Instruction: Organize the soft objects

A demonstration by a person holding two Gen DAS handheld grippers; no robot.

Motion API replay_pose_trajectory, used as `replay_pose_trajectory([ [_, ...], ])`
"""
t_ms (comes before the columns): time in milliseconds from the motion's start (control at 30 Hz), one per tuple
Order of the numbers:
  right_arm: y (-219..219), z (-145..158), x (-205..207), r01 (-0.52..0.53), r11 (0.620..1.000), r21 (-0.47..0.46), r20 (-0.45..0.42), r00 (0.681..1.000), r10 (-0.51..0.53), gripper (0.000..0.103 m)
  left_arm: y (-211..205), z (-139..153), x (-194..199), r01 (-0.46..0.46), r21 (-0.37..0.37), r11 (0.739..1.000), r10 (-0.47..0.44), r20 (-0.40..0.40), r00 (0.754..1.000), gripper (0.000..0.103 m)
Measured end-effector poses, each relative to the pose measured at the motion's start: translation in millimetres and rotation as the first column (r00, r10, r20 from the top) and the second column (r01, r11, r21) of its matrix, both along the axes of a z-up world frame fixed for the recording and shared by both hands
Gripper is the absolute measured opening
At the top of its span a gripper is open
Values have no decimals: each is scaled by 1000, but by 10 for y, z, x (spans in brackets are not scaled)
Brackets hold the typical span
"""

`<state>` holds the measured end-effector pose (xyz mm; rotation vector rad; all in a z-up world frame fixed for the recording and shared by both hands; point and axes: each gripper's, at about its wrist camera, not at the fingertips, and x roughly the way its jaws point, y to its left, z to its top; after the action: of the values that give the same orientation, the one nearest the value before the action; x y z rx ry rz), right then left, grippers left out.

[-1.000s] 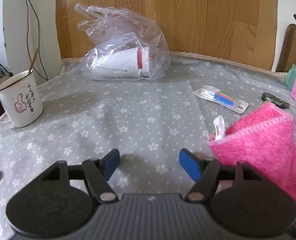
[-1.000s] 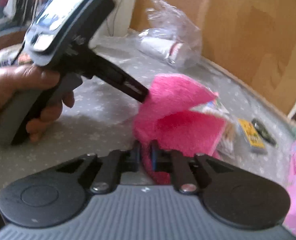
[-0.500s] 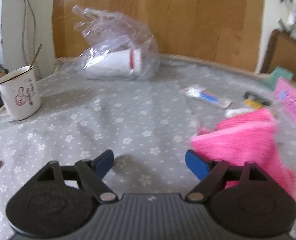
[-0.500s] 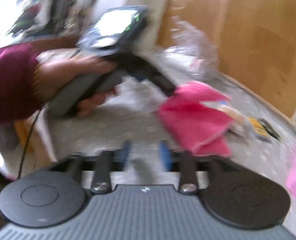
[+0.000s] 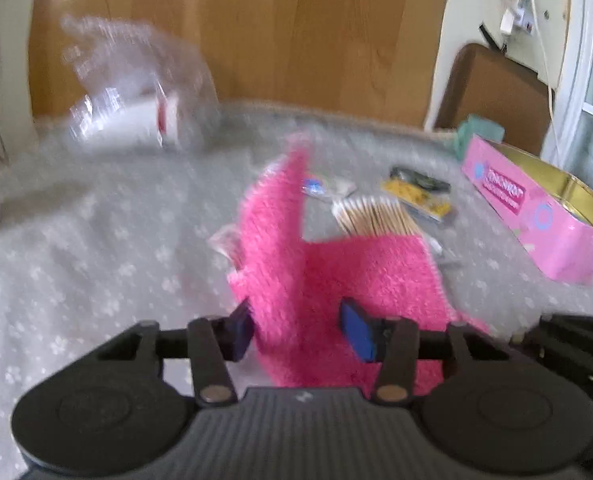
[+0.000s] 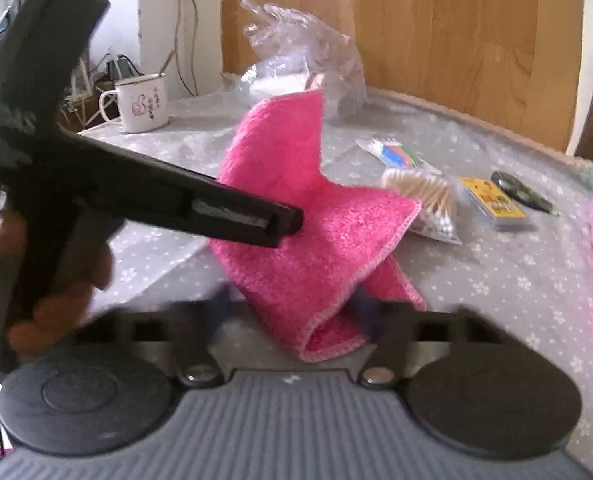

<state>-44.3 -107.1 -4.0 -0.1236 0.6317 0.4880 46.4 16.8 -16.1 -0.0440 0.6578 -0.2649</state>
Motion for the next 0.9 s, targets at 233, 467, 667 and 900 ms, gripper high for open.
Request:
replay_pose_trajectory([
  [233,-147,105,-428,5,1000,-20,200,980,-1,14,-107,161,-248,151,-148,977,-151,12,988,15],
  [467,-628,367,-668,224,974,17,458,864,-206,13,-776,773,-322,333,-109,936,-311,184,933,16],
  [667,-1370,483,-577,437,898,52,509,762,-400,13,-1686,1080,-134,497,-76,864,-467,244,850,17],
  [900,-2386,409,-257,695,718,37,433,636,-639,14,-2866,1047,137,581,-42,813,-564,192,803,35],
])
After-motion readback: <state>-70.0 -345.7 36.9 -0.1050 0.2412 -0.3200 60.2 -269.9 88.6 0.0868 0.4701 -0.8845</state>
